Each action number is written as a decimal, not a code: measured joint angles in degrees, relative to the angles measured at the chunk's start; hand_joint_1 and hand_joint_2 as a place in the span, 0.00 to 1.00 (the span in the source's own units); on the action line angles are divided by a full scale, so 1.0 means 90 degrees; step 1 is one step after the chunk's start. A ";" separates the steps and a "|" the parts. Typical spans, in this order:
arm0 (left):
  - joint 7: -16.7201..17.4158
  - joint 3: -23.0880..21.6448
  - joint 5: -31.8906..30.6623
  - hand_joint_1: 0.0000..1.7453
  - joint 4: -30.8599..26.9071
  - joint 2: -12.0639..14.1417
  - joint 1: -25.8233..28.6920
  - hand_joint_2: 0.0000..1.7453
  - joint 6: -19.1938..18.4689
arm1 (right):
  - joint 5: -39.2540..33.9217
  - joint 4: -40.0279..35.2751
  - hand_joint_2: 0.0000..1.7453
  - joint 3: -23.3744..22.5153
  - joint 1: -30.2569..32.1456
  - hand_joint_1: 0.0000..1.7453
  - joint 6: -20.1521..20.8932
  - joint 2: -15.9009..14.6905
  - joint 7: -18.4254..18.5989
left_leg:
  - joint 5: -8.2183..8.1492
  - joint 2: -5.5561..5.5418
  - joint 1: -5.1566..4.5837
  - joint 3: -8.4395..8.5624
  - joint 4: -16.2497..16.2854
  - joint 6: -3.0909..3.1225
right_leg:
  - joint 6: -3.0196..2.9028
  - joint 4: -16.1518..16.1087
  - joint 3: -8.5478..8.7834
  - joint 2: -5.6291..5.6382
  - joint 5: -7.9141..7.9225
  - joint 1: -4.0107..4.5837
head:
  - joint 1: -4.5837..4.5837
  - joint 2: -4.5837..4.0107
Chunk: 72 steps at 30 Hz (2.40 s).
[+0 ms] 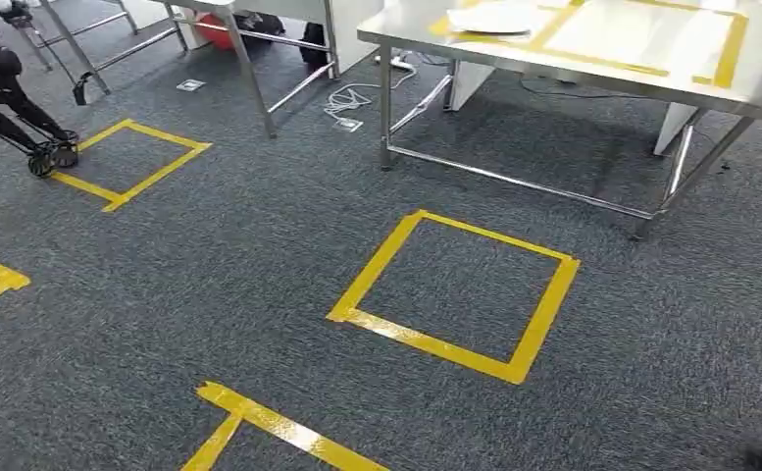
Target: Take the parts from the cabinet and place them on the table.
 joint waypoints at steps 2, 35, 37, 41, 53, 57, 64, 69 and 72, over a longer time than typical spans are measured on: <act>0.0002 0.0000 0.0007 0.00 0.0002 0.0013 0.0004 0.00 0.0005 | 0.0010 0.0002 0.00 -0.0002 -0.0004 0.00 -0.0019 -0.0010 0.0000 | -0.0079 0.0190 -0.0042 -0.0048 0.0116 -0.0050 | -0.0063 -0.0102 0.0091 -0.0186 0.0081 -0.0087 | -0.0007 0.0000; 0.0024 0.0005 0.0075 0.00 0.0007 0.0014 -0.0027 0.00 -0.0002 | 0.0291 0.0051 0.00 0.0015 0.0008 0.00 -0.0150 -0.0039 0.0000 | -0.0721 0.0614 0.0043 -0.0423 0.1087 -0.0190 | -0.0119 -0.0163 0.0050 -0.0341 0.0178 -0.0048 | -0.0114 0.0000; 0.0024 0.0005 0.0078 0.00 0.0007 0.0012 -0.0017 0.00 -0.0002 | 0.0304 0.0056 0.00 0.0017 0.0022 0.00 -0.0155 -0.0039 0.0000 | -0.0986 0.0709 0.0107 -0.0819 0.1885 -0.0252 | -0.0109 -0.0160 0.0019 -0.0573 0.0126 -0.0043 | -0.0117 0.0000; 0.0024 0.0005 0.0085 0.00 0.0007 0.0032 0.0001 0.00 0.0000 | 0.0354 0.0063 0.00 0.0024 0.0007 0.00 -0.0163 -0.0039 0.0000 | -0.0217 0.0949 0.0181 -0.0041 0.0482 -0.0316 | -0.0013 -0.0154 0.0131 -0.0928 0.0019 -0.0070 | -0.0119 0.0000; 0.0022 0.0007 0.0102 0.00 0.0015 0.0007 0.0000 0.00 0.0017 | 0.0408 0.0102 0.00 0.0032 0.0003 0.00 -0.0180 -0.0051 -0.0007 | -0.0165 0.0563 0.0085 0.0183 -0.0005 0.0089 | 0.0234 0.2042 -0.0900 -0.0367 -0.0934 -0.0090 | 0.0029 0.0002; 0.0022 0.0007 0.0102 0.00 0.0015 -0.0007 -0.0017 0.00 0.0017 | 0.0422 0.0102 0.00 0.0032 -0.0001 0.00 -0.0182 -0.0053 -0.0012 | -0.0182 0.0191 0.0086 0.0224 -0.0002 0.0065 | 0.0111 0.0242 -0.0288 0.0068 0.0253 -0.0094 | 0.0034 0.0000; 0.0022 0.0007 0.0119 0.00 0.0017 -0.0005 -0.0024 0.00 0.0019 | 0.0459 0.0104 0.00 0.0032 -0.0005 0.00 -0.0194 -0.0066 -0.0022 | -0.0443 0.0511 0.0072 -0.0048 0.0420 -0.0176 | -0.0036 -0.0089 -0.0047 -0.0198 0.0191 -0.0106 | -0.0025 0.0000; 0.0022 0.0007 0.0119 0.00 0.0017 0.0003 -0.0005 0.00 0.0019 | 0.0471 0.0104 0.00 0.0032 -0.0004 0.00 -0.0194 -0.0066 -0.0022 | -0.0959 0.0723 0.0129 -0.0816 0.1977 -0.0285 | -0.0059 -0.0083 0.0009 -0.0703 0.0119 -0.0072 | -0.0041 0.0000; 0.0024 0.0007 0.0097 0.00 0.0017 0.0019 -0.0004 0.00 0.0022 | 0.0478 0.0107 0.00 0.0032 -0.0015 0.00 -0.0194 -0.0066 -0.0022 | -0.0138 0.1026 0.0132 0.0001 0.0395 -0.0263 | 0.0014 -0.0082 0.0129 -0.0947 0.0037 -0.0077 | -0.0044 0.0000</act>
